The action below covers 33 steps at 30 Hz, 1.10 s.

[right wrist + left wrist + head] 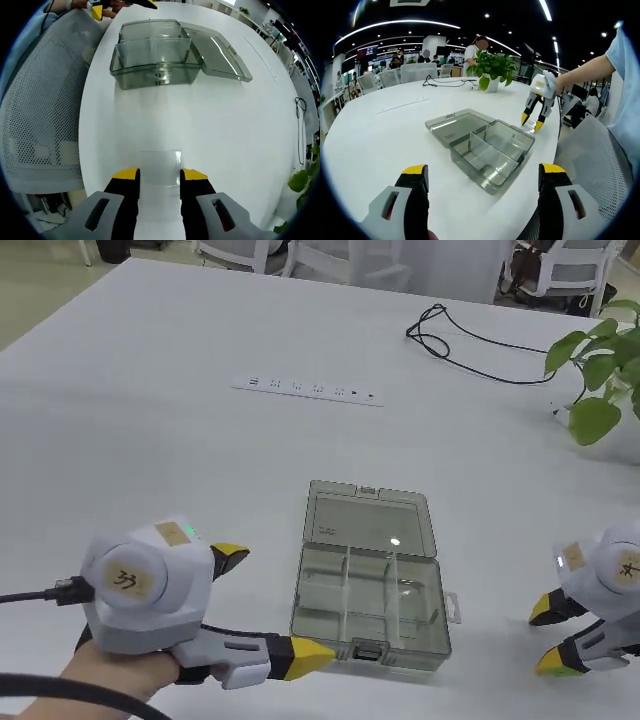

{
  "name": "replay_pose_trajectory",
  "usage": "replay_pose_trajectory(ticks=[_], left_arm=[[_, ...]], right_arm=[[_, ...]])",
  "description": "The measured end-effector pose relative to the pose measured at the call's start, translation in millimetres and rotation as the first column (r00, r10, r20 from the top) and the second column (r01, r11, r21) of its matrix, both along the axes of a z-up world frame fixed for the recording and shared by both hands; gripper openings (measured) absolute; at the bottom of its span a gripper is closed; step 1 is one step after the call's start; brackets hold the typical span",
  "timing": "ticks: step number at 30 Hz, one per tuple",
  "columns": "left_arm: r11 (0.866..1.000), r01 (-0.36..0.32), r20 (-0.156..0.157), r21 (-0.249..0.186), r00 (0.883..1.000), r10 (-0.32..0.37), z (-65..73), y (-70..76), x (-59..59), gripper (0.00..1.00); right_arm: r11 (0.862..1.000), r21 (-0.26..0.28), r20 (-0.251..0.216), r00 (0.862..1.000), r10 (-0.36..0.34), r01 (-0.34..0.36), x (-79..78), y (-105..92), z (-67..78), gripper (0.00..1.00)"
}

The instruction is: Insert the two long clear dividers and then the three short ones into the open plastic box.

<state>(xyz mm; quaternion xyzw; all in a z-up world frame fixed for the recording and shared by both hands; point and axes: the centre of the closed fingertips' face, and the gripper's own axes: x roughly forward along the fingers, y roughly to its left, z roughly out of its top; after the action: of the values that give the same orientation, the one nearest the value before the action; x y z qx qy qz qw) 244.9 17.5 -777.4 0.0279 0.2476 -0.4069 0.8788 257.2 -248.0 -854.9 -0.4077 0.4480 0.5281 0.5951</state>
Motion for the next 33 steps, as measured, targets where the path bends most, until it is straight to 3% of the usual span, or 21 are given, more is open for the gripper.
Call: replay_pose_trajectory(ticks=[12, 18, 23, 29, 33], left_arm=[[0.999, -0.017, -0.035, -0.049, 0.999, 0.016, 0.2, -1.1, 0.9, 0.92], [0.992, -0.043, -0.067, -0.115, 0.997, 0.036, 7.2, -4.5, 3.6, 0.89], [0.984, -0.056, -0.086, -0.171, 0.995, 0.042, 17.1, -14.4, 8.6, 0.86], [0.979, -0.034, -0.119, -0.199, 0.993, 0.011, 22.7, -32.6, 10.2, 0.76], [0.977, -0.027, -0.169, -0.212, 0.986, -0.010, 20.9, -45.0, 9.6, 0.69]], right_arm=[[0.998, 0.058, 0.090, 0.995, -0.044, 0.039, 11.2, 15.8, 22.0, 0.32], [0.994, 0.106, 0.150, 0.988, -0.048, 0.032, 16.6, 32.3, 40.7, 0.32], [0.990, 0.141, 0.205, 0.979, -0.002, -0.028, 16.0, 58.0, 58.7, 0.32], [0.982, 0.162, 0.254, 0.966, 0.052, -0.096, 15.5, 87.4, 74.4, 0.32], [0.975, 0.180, 0.287, 0.955, 0.075, -0.130, 16.7, 106.8, 84.3, 0.32]])
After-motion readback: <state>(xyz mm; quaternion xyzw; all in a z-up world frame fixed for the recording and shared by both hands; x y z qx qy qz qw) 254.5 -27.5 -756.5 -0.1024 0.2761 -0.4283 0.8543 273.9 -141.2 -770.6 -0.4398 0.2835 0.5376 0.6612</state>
